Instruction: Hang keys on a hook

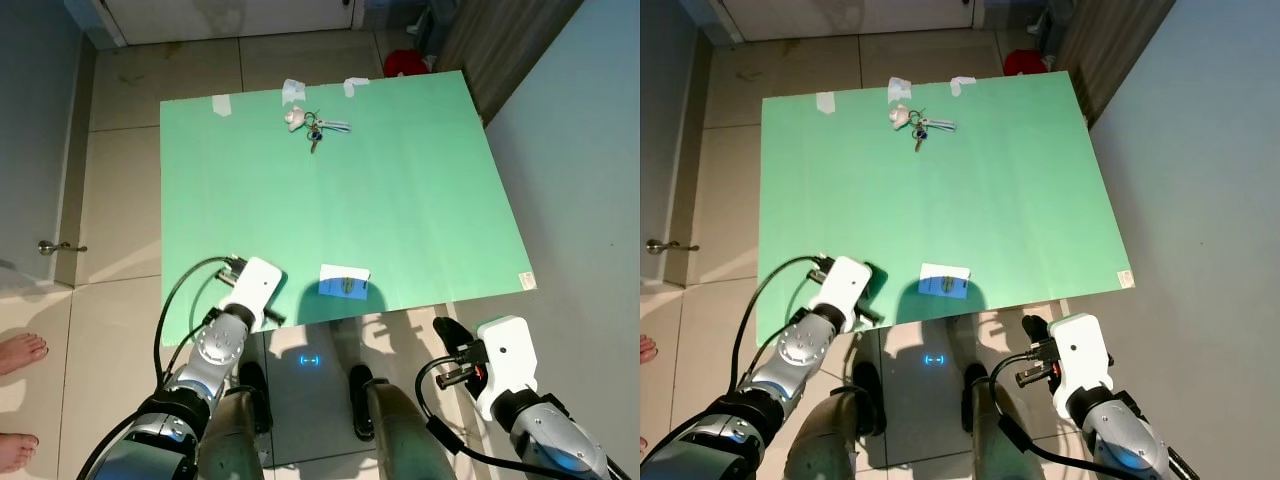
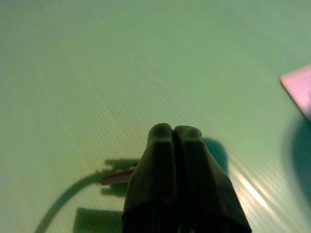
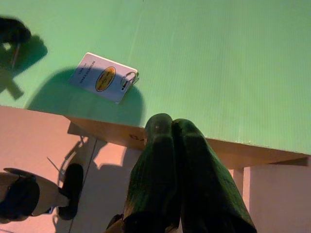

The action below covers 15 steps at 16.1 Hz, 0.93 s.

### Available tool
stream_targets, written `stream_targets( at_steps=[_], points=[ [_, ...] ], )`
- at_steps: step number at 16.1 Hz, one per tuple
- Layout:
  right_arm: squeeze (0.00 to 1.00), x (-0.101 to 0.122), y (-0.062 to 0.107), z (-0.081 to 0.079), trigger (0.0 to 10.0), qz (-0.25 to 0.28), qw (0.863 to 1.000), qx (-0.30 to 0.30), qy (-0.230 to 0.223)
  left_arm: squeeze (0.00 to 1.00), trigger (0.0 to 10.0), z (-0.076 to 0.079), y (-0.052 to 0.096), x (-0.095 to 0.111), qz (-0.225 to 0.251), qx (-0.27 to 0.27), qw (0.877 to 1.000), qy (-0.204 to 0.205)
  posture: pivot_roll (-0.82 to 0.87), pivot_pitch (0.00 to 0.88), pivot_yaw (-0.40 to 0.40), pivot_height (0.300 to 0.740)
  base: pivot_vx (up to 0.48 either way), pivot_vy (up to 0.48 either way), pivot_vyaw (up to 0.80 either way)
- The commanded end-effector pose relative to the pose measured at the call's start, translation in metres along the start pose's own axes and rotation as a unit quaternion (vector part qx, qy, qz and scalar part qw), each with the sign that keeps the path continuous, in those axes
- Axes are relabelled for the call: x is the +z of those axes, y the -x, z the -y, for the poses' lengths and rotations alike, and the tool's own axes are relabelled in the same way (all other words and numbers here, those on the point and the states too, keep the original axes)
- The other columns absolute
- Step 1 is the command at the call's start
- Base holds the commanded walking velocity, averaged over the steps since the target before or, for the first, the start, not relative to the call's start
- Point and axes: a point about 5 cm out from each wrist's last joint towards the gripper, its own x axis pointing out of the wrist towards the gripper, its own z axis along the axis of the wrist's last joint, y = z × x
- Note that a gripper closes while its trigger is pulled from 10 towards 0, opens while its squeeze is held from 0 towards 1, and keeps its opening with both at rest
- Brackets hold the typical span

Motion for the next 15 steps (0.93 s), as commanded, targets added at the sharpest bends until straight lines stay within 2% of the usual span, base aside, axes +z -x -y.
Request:
stream_targets(
  at_steps=[1,4,7,9,10,12,13,15],
  points=[
    [0.0,-0.009,0.003,0.0,10.0,-0.02,1.0,-0.001,-0.011,0.0,0.0,0.0,0.004,-0.004,-0.005,0.001,1.0,0.019,-0.34,0.413,-0.02,0.74,0.0,0.0,0.0],
    [0.0,-0.008,-0.003,-0.003,10.0,-0.015,1.0,0.003,-0.013,0.0,0.0,-0.016,-0.004,0.018,0.022,0.04,0.994,0.1,-0.33,0.396,-0.014,0.74,0.0,0.0,0.0],
    [0.0,-0.003,-0.025,-0.011,10.0,0.006,1.0,0.014,-0.025,0.0,0.0,-0.031,-0.001,0.043,0.054,0.047,0.988,0.137,-0.27,0.348,0.004,0.74,0.0,0.0,0.0],
    [0.0,0.0,-0.038,-0.014,10.0,0.016,0.999,0.019,-0.029,0.0,0.0,-0.039,0.004,0.053,0.073,0.043,0.989,0.117,-0.24,0.305,0.018,0.74,0.0,0.0,0.0],
    [0.0,0.006,-0.06,-0.018,10.0,0.033,0.998,0.023,-0.04,0.0,0.0,-0.043,0.007,0.066,0.073,0.019,0.995,0.071,-0.2,0.24,0.037,0.74,0.0,0.0,0.0],
    [0.0,0.013,-0.078,-0.02,10.0,0.047,0.997,0.021,-0.05,0.0,0.0,-0.048,0.009,0.077,0.084,0.028,0.994,0.058,-0.17,0.184,0.048,0.74,0.0,0.0,0.0],
    [0.0,0.022,-0.092,-0.021,10.0,0.063,0.996,0.021,-0.055,0.0,0.0,-0.052,0.013,0.084,0.094,0.037,0.993,0.066,-0.16,0.145,0.055,0.74,0.0,0.0,0.0],
    [0.0,0.033,-0.108,-0.019,10.0,0.081,0.995,0.015,-0.049,0.0,0.0,-0.053,0.019,0.091,0.128,0.04,0.984,0.118,-0.14,0.08,0.073,0.74,0.0,0.0,0.0]
  ],
)
